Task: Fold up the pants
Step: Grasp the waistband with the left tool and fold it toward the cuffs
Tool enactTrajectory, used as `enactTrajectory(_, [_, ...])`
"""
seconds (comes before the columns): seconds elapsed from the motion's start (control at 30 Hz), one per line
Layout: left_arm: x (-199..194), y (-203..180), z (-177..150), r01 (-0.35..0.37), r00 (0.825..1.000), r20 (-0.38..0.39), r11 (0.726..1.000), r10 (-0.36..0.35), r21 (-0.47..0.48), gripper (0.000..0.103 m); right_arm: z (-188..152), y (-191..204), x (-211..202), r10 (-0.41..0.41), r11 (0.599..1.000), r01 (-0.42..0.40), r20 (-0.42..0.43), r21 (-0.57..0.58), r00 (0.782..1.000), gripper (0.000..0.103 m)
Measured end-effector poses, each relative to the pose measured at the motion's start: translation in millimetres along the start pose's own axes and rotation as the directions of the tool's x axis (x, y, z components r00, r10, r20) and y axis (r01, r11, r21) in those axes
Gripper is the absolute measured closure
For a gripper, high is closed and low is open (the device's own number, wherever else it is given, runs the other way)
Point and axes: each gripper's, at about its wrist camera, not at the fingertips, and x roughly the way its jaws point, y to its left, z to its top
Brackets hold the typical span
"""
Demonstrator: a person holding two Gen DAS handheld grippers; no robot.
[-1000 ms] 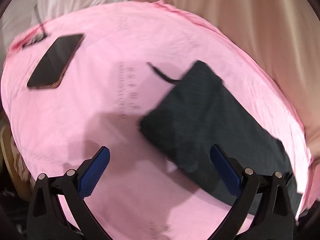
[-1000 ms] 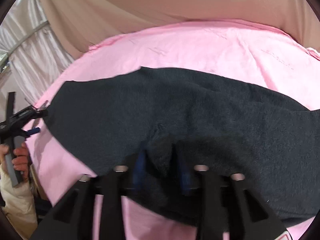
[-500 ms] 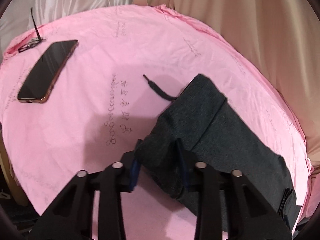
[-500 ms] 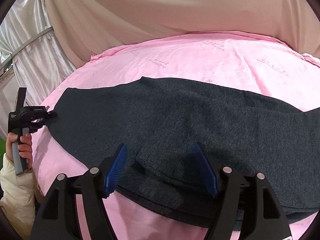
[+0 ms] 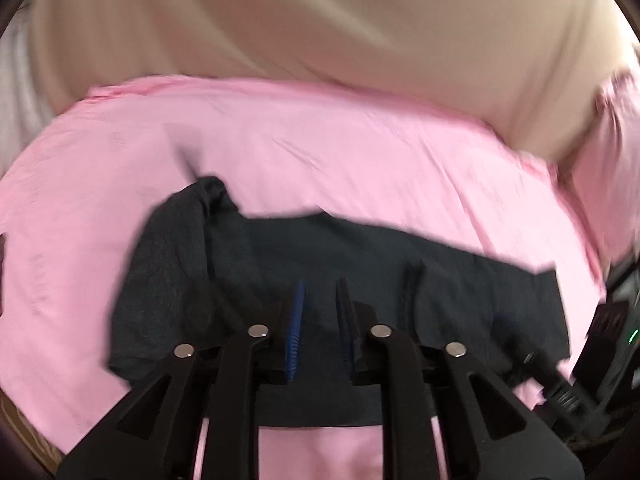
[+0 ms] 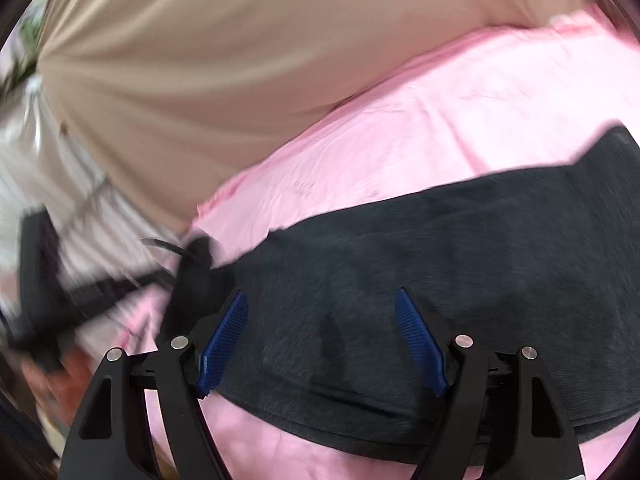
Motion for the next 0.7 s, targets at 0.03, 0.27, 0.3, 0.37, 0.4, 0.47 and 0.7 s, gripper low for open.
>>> enactTrajectory(0.03, [13.1, -9.6, -5.5, -0.022, 0.999, -0.031, 1.0, 0.023, 0.02, 0.082, 1.1, -2.4, -2.2, 0.001, 1.0, -0.001, 0.0, 0.008, 1.0, 0.029])
enactTrajectory(0.27, [-36.9, 46.0, -25.9, -0.093, 0.993, 0.063, 0.993, 0.098, -0.071, 0.026, 6.4, 21.5, 11.7, -0.021, 0.996, 0.011, -0.106, -0.09, 0.994, 0.026])
enactTrajectory(0.3, [-45.5, 56.9, -27.6, -0.14, 0.986, 0.083, 0.986, 0.148, -0.087, 0.019, 8.4, 31.9, 24.0, 0.025, 0.995, -0.039, -0.149, -0.091, 0.989, 0.026])
enactTrajectory(0.37, [-61.5, 85.6, -30.6, -0.273, 0.952, 0.109, 0.953, 0.288, -0.132, 0.017, 11.8, 48.8, 50.1, 0.086, 0.989, -0.109, -0.219, -0.096, 0.972, 0.026])
enactTrajectory(0.4, [-65.1, 101.4, -33.0, -0.343, 0.927, 0.106, 0.928, 0.36, -0.148, 0.017, 12.8, 62.4, 69.6, 0.11, 0.986, -0.139, -0.263, -0.097, 0.959, 0.026])
enactTrajectory(0.47, [-65.6, 121.1, -36.9, -0.418, 0.896, 0.083, 0.892, 0.436, -0.17, 0.017, 10.5, 83.7, 103.5, 0.128, 0.979, -0.174, -0.342, -0.106, 0.931, 0.026])
enactTrajectory(0.7, [-63.8, 167.8, -53.8, -0.442, 0.888, 0.025, 0.869, 0.458, -0.221, 0.017, -19.0, 137.6, 204.5, 0.055, 0.977, -0.153, -0.514, -0.151, 0.856, 0.025])
